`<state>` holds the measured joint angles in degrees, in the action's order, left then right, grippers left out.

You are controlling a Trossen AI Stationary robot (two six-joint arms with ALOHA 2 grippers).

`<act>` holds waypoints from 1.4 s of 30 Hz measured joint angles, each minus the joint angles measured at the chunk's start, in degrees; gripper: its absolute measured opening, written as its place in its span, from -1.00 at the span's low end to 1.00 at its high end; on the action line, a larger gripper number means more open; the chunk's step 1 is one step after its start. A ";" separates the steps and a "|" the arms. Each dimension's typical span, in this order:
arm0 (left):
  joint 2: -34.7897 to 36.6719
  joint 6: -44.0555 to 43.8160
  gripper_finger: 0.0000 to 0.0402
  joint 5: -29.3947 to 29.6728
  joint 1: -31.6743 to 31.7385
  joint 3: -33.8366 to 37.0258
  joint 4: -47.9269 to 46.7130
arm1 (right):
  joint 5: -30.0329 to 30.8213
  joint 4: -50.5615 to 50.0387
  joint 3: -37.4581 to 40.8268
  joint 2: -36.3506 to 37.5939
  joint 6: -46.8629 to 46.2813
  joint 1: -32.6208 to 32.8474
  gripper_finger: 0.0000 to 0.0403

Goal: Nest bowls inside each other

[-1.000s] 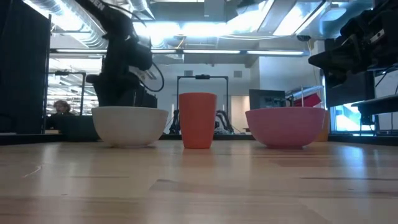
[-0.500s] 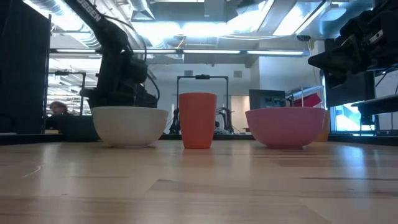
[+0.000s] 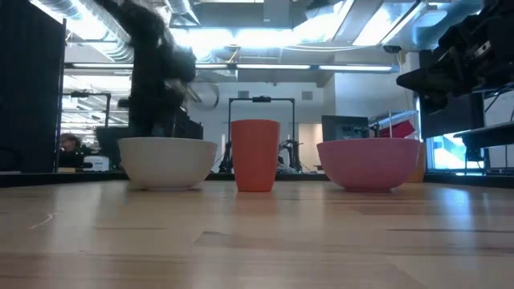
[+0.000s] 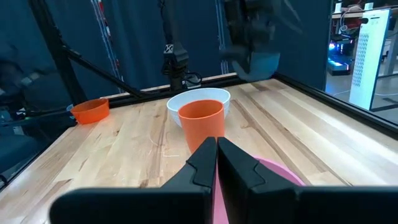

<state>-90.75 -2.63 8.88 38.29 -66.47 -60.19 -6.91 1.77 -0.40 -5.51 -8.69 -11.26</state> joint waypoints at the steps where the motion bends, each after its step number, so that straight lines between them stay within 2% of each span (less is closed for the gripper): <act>1: 0.41 0.38 -1.00 -0.77 -1.99 -1.37 -1.10 | 0.13 -0.02 0.00 0.00 0.00 0.00 -1.00; 14: 5.71 5.25 -1.00 -10.66 -27.89 -18.98 -15.21 | 1.85 -0.33 0.01 0.02 0.00 0.02 -1.00; 19: 3.54 2.68 -1.00 -9.74 -35.34 -15.59 -11.75 | 1.80 -0.34 0.01 -0.01 -0.99 0.02 -1.00; 22: 1.65 1.19 -1.00 -8.81 -37.15 -13.03 -7.75 | 1.87 -0.26 0.02 0.02 -3.56 0.02 -1.00; 26: -1.92 0.45 -1.00 -6.42 -38.19 -11.45 -8.27 | 1.80 -0.13 0.00 0.02 -10.57 -0.01 -1.00; 42: -3.74 -0.10 -1.00 -6.30 -38.61 -5.78 0.31 | 1.80 0.98 0.01 0.02 -23.65 -0.01 -1.00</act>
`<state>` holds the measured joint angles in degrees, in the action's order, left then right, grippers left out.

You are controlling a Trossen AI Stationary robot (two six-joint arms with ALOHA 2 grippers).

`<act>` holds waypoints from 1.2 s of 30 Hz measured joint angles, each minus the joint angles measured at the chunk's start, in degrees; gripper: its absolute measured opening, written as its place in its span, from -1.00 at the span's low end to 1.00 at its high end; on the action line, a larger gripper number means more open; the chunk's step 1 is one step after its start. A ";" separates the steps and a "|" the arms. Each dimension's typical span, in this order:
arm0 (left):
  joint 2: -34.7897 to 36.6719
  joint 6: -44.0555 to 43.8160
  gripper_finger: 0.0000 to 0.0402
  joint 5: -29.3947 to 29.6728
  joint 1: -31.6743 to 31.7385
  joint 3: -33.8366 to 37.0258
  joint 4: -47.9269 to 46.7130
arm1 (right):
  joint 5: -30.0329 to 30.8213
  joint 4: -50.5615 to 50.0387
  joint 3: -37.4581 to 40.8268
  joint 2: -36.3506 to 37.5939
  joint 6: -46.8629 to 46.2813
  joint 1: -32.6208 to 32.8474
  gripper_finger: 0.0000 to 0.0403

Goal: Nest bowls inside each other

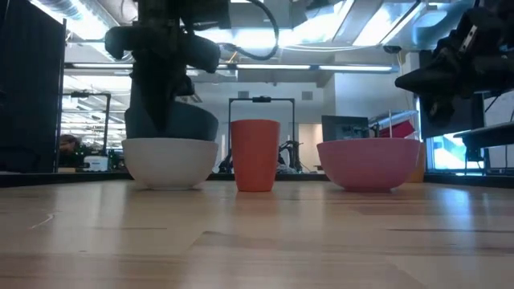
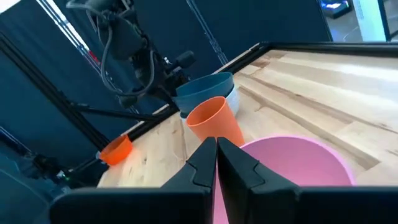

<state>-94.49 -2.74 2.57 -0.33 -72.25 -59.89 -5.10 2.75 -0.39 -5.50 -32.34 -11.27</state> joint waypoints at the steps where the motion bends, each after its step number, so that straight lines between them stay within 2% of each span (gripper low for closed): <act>1: -0.11 -0.03 -1.00 0.01 -0.03 0.35 0.54 | 0.00 0.07 0.00 0.00 -0.82 0.00 -1.00; 5: -0.23 -0.33 -1.00 0.02 -0.06 0.73 1.15 | 0.00 0.39 -0.02 0.00 -4.52 0.00 -1.00; 11: -0.23 -3.02 -1.00 0.02 -0.01 0.73 -0.18 | 1.26 0.13 -0.01 0.00 -4.89 0.00 -1.00; 14: -0.23 -4.61 -0.94 0.03 -0.01 0.63 -0.89 | 0.71 -0.67 -0.18 -0.06 -4.78 0.00 -1.00; 32: 0.51 -7.72 -0.40 3.03 -0.01 -17.09 -13.87 | 2.85 -17.29 -11.81 -4.70 3.26 0.02 -1.00; 36: 1.49 -9.16 -0.39 8.47 -0.01 -24.21 -16.05 | 4.13 -29.65 -22.48 -13.97 5.82 0.00 -0.94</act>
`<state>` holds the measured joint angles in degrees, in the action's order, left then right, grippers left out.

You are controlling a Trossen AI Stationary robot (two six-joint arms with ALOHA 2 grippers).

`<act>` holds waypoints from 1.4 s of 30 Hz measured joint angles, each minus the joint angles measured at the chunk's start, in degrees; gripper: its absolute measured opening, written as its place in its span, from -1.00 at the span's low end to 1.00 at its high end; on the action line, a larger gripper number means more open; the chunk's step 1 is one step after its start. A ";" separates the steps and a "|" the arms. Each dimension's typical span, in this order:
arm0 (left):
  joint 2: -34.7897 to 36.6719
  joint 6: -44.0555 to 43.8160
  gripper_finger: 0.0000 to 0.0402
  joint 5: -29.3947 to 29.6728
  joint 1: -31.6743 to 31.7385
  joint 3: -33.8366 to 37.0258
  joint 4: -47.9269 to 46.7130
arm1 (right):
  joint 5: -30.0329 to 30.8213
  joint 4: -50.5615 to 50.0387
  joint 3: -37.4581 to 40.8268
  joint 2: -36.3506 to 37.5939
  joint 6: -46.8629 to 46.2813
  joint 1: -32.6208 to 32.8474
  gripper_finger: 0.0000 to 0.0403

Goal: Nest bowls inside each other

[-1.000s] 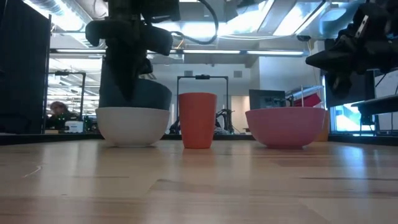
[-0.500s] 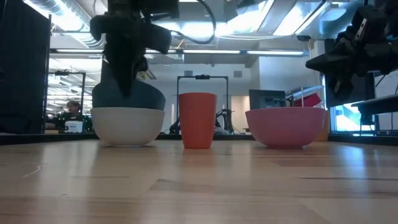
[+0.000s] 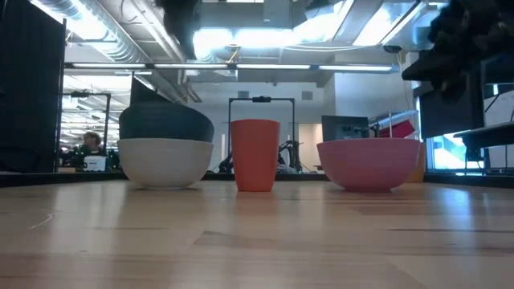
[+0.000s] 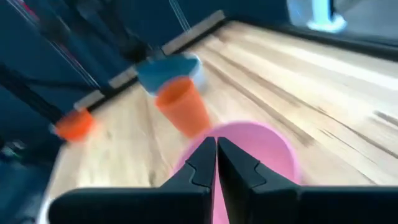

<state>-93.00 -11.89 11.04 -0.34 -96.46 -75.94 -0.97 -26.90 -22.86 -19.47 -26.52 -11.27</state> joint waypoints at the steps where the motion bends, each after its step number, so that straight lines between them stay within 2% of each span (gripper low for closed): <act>1: 0.48 -0.03 -0.39 1.50 0.00 -1.32 0.14 | -0.15 -3.57 -2.87 -3.19 0.51 0.00 -0.89; 5: 3.95 0.48 -0.39 8.94 0.00 -3.26 -0.04 | -0.67 -13.56 -12.88 -17.39 3.66 0.00 -0.61; 8: 7.25 2.20 -0.39 16.07 0.03 -3.26 -1.15 | 2.63 -16.42 -18.56 -27.69 6.36 -0.08 -0.38; 26: 22.38 7.79 -0.39 23.42 8.09 -3.21 -3.19 | 2.80 -22.56 -31.78 -62.97 11.27 -9.04 -0.08; 38: 23.13 10.45 -0.39 23.42 8.33 -3.17 -3.24 | 1.78 -20.43 -30.59 -67.02 10.16 -9.03 -0.09; 42: 23.13 10.15 -0.39 23.40 8.33 -3.17 -3.24 | 0.19 -20.70 -33.32 -67.09 11.17 -9.02 -0.29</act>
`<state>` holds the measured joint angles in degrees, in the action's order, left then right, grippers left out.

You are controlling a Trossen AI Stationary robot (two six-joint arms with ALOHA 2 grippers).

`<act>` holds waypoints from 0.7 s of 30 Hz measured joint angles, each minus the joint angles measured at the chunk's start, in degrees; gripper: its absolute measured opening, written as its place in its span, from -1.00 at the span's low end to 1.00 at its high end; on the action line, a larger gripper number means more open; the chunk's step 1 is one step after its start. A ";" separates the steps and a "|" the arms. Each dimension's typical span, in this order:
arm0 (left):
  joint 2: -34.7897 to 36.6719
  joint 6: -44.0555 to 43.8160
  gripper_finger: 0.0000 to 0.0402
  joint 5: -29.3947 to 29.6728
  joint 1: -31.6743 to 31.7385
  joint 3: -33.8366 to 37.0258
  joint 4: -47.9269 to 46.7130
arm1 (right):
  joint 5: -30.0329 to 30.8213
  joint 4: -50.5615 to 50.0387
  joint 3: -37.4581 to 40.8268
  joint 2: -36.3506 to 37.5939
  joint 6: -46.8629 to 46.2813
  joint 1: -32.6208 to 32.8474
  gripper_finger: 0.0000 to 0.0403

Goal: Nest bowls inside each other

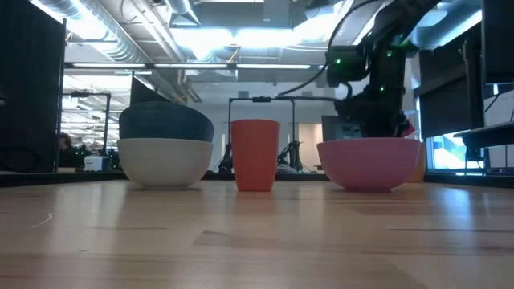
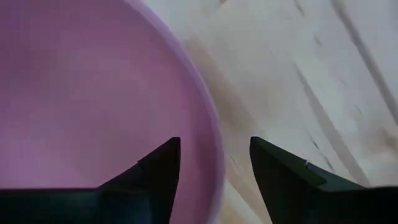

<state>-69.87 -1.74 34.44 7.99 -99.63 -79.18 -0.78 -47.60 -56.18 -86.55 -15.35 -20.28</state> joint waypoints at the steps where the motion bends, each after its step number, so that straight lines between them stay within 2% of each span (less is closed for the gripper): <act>1: 0.00 -0.08 -0.39 0.00 0.00 0.00 0.00 | -0.40 -0.07 -0.70 0.00 0.26 0.00 -0.34; 14: 0.00 -1.06 -0.39 -0.05 0.00 0.00 -0.02 | -5.54 -0.98 -9.79 0.03 3.62 0.03 -0.99; 17: 0.00 -1.52 -0.39 -0.05 0.00 0.00 -0.03 | -8.10 -0.80 -16.60 0.16 3.84 0.08 -1.00; 21: -0.02 -2.76 -0.39 -0.05 0.00 0.00 -0.43 | -10.37 5.55 -25.23 -0.78 4.72 0.06 -1.00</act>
<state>-69.89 -4.50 34.39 7.99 -99.63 -79.61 -11.15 -42.05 -81.41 -87.33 -10.63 -20.23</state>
